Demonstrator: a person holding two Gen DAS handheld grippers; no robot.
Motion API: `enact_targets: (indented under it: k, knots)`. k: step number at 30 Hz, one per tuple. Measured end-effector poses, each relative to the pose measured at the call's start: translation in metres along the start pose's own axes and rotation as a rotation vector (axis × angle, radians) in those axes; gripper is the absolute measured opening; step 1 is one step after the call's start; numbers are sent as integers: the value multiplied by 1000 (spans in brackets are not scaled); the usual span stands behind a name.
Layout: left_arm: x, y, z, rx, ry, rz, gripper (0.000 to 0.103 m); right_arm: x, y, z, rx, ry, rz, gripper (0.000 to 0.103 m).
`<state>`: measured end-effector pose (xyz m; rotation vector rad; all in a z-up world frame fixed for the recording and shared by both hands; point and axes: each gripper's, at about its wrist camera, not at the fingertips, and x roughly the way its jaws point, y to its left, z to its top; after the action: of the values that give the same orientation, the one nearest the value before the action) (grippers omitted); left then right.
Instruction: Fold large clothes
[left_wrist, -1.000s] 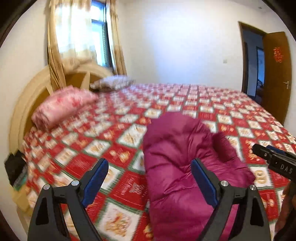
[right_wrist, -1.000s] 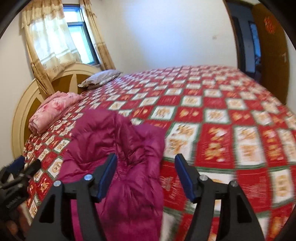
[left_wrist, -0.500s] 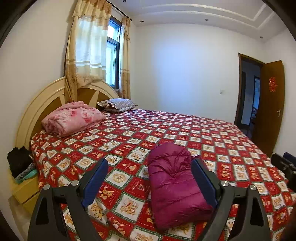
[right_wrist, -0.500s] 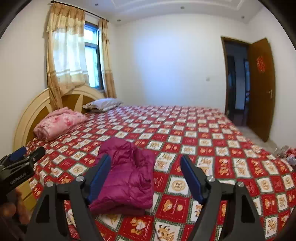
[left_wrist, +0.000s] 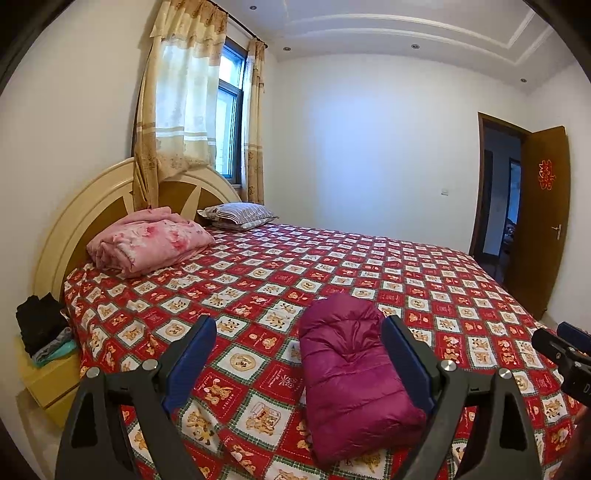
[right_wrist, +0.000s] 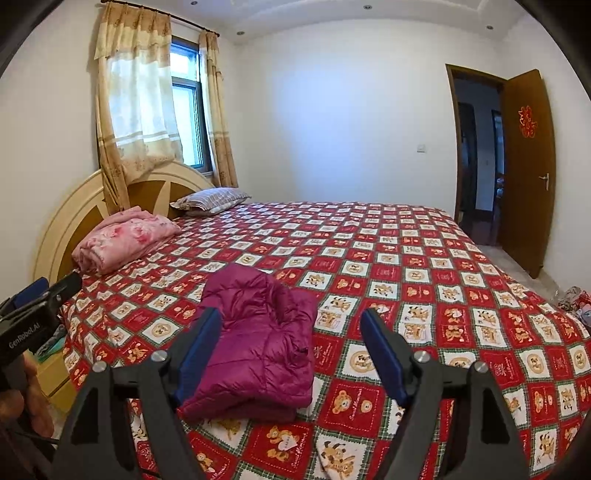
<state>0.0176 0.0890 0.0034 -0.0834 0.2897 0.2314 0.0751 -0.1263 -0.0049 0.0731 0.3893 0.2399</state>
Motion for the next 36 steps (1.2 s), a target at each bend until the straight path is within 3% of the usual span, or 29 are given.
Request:
enact_targets:
  k: [36]
  knots:
    - [9, 0, -9, 13, 31, 10, 91, 3, 0, -4, 9, 20, 13, 80]
